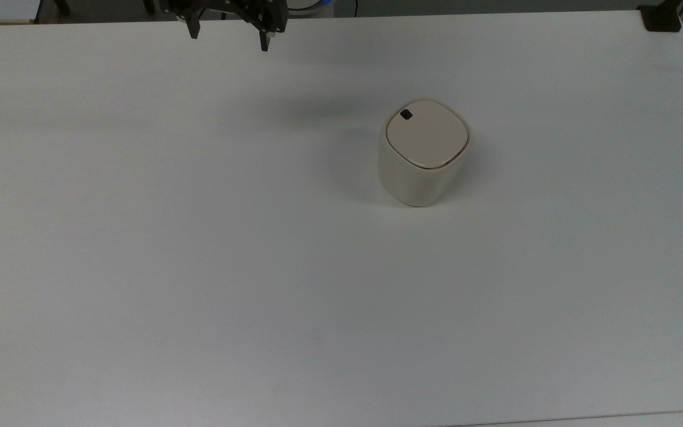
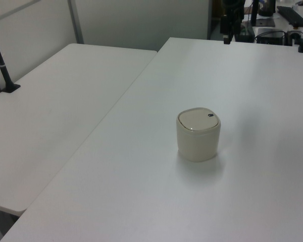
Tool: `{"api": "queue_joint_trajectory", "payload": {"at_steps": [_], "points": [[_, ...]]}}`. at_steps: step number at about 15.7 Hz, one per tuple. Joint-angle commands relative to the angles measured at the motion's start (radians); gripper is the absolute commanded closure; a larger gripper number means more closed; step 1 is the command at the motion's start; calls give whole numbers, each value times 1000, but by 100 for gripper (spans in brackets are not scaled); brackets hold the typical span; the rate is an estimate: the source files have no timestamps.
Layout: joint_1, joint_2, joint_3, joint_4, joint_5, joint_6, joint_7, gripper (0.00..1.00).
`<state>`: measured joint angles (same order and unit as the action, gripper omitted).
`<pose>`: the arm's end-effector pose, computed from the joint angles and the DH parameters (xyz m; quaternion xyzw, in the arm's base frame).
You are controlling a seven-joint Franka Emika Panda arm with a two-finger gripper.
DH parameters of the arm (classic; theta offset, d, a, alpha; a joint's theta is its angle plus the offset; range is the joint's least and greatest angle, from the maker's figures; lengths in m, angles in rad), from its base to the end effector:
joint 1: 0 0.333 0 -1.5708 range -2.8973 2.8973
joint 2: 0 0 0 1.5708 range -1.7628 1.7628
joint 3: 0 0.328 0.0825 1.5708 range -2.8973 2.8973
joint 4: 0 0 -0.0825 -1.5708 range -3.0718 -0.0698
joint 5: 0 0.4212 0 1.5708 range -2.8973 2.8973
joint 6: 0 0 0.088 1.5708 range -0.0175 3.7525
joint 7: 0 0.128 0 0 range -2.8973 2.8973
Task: Open the trash bin
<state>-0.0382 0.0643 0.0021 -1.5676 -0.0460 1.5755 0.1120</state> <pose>0.6089 -0.0279 0.5790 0.9967 -0.0732 -0.0273 0.0240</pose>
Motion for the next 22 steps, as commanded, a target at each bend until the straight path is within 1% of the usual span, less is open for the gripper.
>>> {"api": "queue_joint_trajectory", "payload": {"at_steps": [1, 4, 9, 12, 13, 14, 15, 17, 18, 20, 22], "points": [[8, -18, -14, -34, 7, 48, -64, 0], [8, -20, -16, -34, 31, 46, -64, 0], [17, -18, -14, -34, 34, 47, -64, 0], [24, -15, -1, -32, 34, 47, -64, 1], [49, -11, 1, -32, 34, 49, -64, 21], [70, -8, 1, -32, 38, 50, -64, 37], [86, 5, 2, -31, 47, 54, -68, 56], [113, 32, 2, -20, 112, 63, -100, 95], [129, 43, 2, -19, 133, 90, -112, 100], [173, 60, 2, -19, 140, 141, -159, 100], [214, 83, 2, -19, 140, 150, -234, 100]]}}
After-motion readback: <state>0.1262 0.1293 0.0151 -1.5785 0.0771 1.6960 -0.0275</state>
